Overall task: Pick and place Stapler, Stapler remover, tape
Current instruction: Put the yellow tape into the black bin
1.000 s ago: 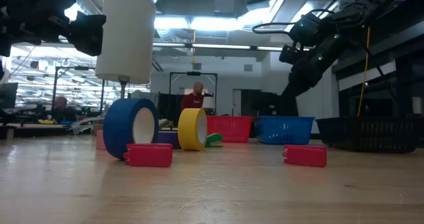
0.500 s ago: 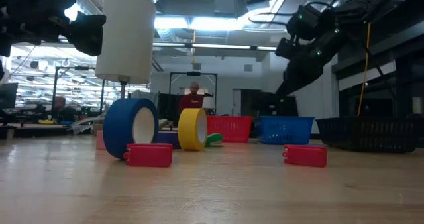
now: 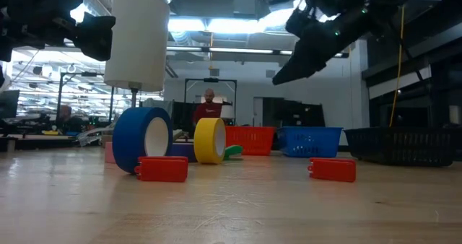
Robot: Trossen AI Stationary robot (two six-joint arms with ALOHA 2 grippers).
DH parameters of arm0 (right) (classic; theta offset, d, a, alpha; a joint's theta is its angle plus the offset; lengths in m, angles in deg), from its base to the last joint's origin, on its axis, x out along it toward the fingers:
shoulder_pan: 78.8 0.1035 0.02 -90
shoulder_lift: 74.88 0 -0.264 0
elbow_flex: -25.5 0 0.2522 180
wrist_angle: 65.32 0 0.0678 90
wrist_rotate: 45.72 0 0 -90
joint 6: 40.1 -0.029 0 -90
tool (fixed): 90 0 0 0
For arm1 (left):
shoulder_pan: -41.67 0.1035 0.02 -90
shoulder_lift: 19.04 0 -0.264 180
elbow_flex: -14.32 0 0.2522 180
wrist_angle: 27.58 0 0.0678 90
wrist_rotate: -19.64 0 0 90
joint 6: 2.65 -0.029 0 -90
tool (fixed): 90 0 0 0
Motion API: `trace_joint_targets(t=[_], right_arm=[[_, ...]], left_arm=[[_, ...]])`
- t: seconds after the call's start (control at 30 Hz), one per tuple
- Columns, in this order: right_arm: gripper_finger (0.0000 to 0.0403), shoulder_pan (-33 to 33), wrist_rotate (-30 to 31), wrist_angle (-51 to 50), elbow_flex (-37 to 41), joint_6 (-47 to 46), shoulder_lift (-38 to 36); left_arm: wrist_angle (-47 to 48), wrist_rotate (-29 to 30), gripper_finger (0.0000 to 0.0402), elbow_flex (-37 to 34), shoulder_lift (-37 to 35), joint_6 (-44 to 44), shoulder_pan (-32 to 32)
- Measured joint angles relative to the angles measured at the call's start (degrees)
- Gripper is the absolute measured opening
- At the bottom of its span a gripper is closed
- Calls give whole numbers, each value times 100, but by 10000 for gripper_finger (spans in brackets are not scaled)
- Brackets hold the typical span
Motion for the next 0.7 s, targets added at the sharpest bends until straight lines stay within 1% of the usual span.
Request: trace_joint_targets(t=[0.1,0.27,0.53,0.7], right_arm=[[90,226,-15,-89,-360,-56,371],[67,575,-291,-94,-893,139,922],[62,1151,-303,-100,-1792,847,1927],[62,1485,-319,-87,-2124,1232,2479]], left_arm=[[0,0,235,1,-1,-3,0],[0,0,235,0,-2,0,-1],[1,0,235,-1,-2,-2,-1],[0,0,235,0,-2,0,0]])
